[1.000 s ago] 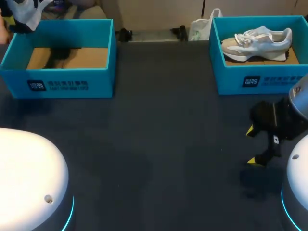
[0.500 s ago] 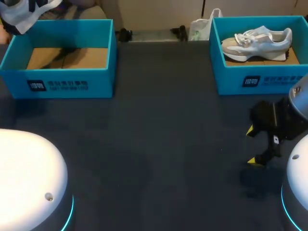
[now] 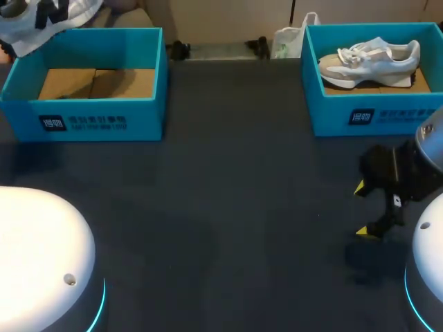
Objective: Take the shoe out of the shoebox, open the shoe tongue, remove and reinsert the insole, then place the shoe into the shoebox
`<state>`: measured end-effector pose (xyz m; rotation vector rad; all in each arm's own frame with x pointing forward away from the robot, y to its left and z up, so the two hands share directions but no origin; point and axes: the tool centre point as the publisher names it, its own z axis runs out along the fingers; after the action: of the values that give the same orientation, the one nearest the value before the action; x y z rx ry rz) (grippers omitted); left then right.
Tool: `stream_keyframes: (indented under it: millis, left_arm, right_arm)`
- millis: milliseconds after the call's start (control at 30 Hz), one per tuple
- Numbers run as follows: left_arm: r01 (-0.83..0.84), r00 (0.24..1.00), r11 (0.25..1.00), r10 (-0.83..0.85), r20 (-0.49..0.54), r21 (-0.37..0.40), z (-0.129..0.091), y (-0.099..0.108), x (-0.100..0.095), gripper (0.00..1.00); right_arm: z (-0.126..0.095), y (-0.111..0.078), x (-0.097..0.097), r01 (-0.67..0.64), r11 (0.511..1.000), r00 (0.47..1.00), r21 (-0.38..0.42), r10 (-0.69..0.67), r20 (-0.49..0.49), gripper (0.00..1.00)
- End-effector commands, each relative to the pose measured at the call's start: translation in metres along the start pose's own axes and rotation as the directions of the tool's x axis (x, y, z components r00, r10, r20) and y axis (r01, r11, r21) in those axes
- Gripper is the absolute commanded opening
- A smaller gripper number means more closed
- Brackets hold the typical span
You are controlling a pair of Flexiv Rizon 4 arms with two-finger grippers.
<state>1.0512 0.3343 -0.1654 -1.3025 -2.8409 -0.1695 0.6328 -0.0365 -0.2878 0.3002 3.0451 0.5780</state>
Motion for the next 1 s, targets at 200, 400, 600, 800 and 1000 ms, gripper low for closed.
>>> stream_keyframes:
  millis: [200,400,600,800,1000]
  left_arm:
    - [-0.351,0.936,0.936,0.350,0.034,0.021,-0.003,0.004,0.007,0.00]
    - [-0.417,0.909,0.909,0.417,0.028,-0.015,-0.005,0.007,0.005,0.00]
    - [-0.539,0.841,0.836,0.541,-0.005,-0.103,-0.006,0.011,0.003,0.00]
    - [-0.575,0.817,0.806,0.575,-0.043,-0.139,0.009,0.009,0.003,0.00]
    - [-0.578,0.816,0.806,0.570,-0.097,-0.125,0.043,0.008,-0.005,0.00]
  right_arm:
    - [0.000,0.000,0.002,0.000,1.000,1.000,0.002,0.000,0.003,1.00]
    - [0.000,0.000,0.002,0.000,1.000,1.000,0.002,0.000,0.003,1.00]
    - [0.000,0.000,0.002,0.000,1.000,1.000,0.002,0.000,0.003,1.00]
    - [0.000,0.000,0.002,0.000,1.000,1.000,0.002,0.000,0.003,1.00]
    - [0.000,0.000,0.002,0.000,1.000,1.000,0.002,0.000,0.003,1.00]
